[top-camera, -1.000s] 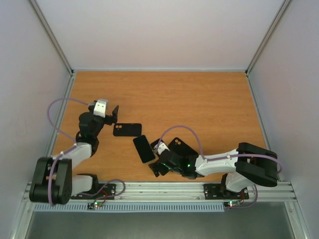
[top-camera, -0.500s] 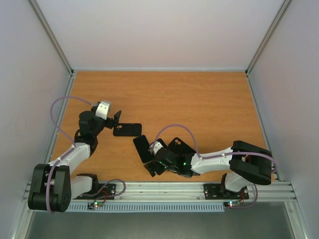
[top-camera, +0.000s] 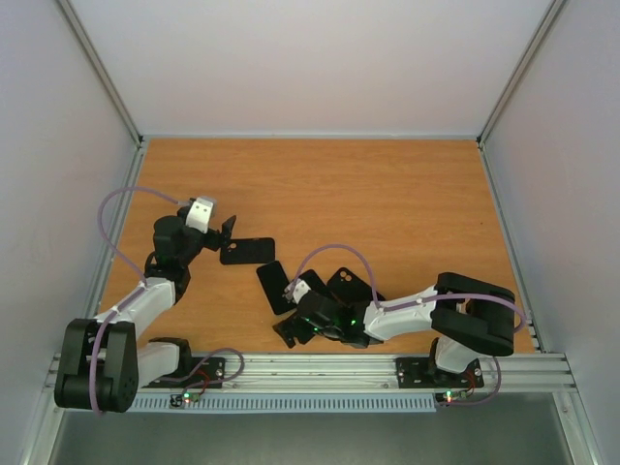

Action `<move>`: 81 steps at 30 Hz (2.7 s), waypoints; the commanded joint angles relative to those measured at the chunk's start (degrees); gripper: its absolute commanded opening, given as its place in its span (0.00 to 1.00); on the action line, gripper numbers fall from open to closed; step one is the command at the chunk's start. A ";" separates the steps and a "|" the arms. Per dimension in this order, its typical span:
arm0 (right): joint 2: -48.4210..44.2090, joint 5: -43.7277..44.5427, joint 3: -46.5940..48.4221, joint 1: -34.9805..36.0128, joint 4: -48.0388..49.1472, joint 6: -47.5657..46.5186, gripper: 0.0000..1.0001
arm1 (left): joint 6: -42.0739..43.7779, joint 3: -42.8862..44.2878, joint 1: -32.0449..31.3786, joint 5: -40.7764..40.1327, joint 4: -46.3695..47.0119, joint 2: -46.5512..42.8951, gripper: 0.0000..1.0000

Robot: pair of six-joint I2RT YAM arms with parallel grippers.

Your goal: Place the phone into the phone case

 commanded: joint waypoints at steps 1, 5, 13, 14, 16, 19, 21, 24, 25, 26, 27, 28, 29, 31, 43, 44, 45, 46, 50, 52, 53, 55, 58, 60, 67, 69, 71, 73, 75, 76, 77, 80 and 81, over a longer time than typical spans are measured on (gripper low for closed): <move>1.64 4.57 0.00 -1.06 -3.81 2.29 0.98 | 0.74 0.22 0.28 0.11 2.05 0.25 0.91; 0.01 7.74 -2.21 -3.91 -6.24 4.55 0.98 | 0.74 0.05 0.27 0.12 2.10 0.04 0.92; -5.86 10.96 -7.35 -7.45 -8.17 5.33 0.98 | 0.94 0.24 0.35 0.39 2.07 0.57 0.92; -6.15 10.67 -7.73 -7.54 -7.11 4.71 0.98 | 0.84 0.44 0.27 0.43 1.86 0.69 0.92; -6.00 9.00 -7.69 -7.52 -4.88 2.60 0.99 | 0.91 0.65 0.30 0.58 1.43 0.89 0.92; -4.60 7.14 -4.23 -7.50 -3.50 -1.79 0.98 | 1.04 0.79 0.28 0.59 1.45 1.38 0.92; -2.94 7.67 -0.30 -7.50 -3.83 -5.01 0.98 | 1.22 0.95 0.27 0.17 1.76 1.95 0.92; 1.40 6.12 5.87 -7.62 -3.35 -9.35 0.98 | 1.42 1.26 0.32 -0.76 2.05 3.08 0.92; 3.92 5.12 7.61 -7.98 -3.16 -10.33 0.98 | 1.64 1.27 0.29 -1.04 2.24 3.44 0.92; 5.69 4.15 9.39 -8.28 -3.12 -10.84 0.98 | 1.74 1.27 0.26 -1.35 2.49 3.66 0.92; 7.45 3.23 10.56 -8.62 -2.75 -11.18 0.98 | 1.92 1.27 0.31 -1.48 2.68 3.98 0.92; 8.84 2.06 11.37 -8.98 -1.93 -11.25 0.98 | 2.04 1.27 0.31 -1.56 2.82 4.13 0.92; 9.97 0.96 11.89 -9.40 -1.22 -11.27 0.99 | 2.10 1.23 0.31 -1.65 2.96 4.24 0.92; 11.85 -0.60 12.90 -9.68 -0.46 -11.36 0.98 | 2.21 1.25 0.31 -1.74 3.01 4.28 0.92; 16.06 1.37 16.05 -8.01 -3.09 -10.74 0.98 | 2.15 1.27 0.32 -1.02 3.08 4.57 0.92; 16.50 2.92 16.98 -7.34 -4.36 -10.81 0.98 | 2.22 1.35 0.28 -1.00 3.10 4.72 0.92; 17.12 4.30 17.91 -6.35 -5.86 -10.93 0.98 | 2.23 1.44 0.26 -1.02 3.11 4.84 0.92; 17.67 5.65 18.66 -5.75 -7.14 -10.79 0.98 | 2.24 1.49 0.29 -1.02 3.08 4.92 0.92; 20.09 10.55 20.80 -3.97 -11.61 -9.59 0.98 | 2.24 1.59 0.33 -1.05 3.06 5.13 0.92; 20.68 10.89 20.79 -3.52 -12.14 -9.18 0.98 | 2.24 1.62 0.31 -1.02 3.04 5.19 0.92; 20.93 11.06 20.67 -3.42 -12.40 -8.62 0.98 | 2.19 1.62 0.28 -0.96 3.00 5.28 0.92; 21.64 12.77 20.77 -3.09 -13.89 -7.64 0.98 | 2.15 1.71 0.26 -0.93 2.97 5.34 0.92; 22.76 15.65 20.59 -2.38 -16.70 -6.52 0.98 | 2.15 1.80 0.31 -0.85 2.82 5.55 0.92; 23.59 17.06 20.15 -2.12 -17.48 -5.62 0.99 | 2.15 1.80 0.29 -0.77 2.86 5.57 0.92; 19.58 16.37 12.88 -1.79 -8.73 -5.14 0.98 | 2.15 1.82 0.30 -0.94 2.81 5.70 0.92; 19.32 17.75 12.38 -1.80 -9.21 -4.94 0.98 | 2.15 1.75 0.26 -0.90 2.81 5.58 0.92; 19.81 17.61 12.30 -1.80 -9.61 -5.25 0.97 | 2.11 1.80 0.30 -0.95 2.75 5.56 0.92; 20.40 16.96 12.45 -1.79 -9.71 -5.37 0.85 | 2.07 1.78 0.34 -0.93 2.79 5.44 0.92; 21.16 16.90 12.70 -1.78 -10.23 -5.05 0.71 | 1.99 1.79 0.29 -1.01 2.77 5.35 0.92; 21.53 16.88 12.80 -1.78 -10.44 -5.01 0.65 | 2.04 1.80 0.32 -0.95 2.81 5.32 0.92; 21.76 16.88 12.90 -1.79 -10.56 -4.88 0.59 | 2.06 1.75 0.33 -0.94 2.75 5.33 0.92; 21.93 16.96 12.91 -1.78 -10.82 -4.78 0.47 | 2.04 1.80 0.29 -0.76 2.69 5.39 0.92; 21.87 17.23 12.88 -1.78 -11.05 -4.76 0.44 | 1.94 1.88 0.26 -0.68 2.62 5.47 0.92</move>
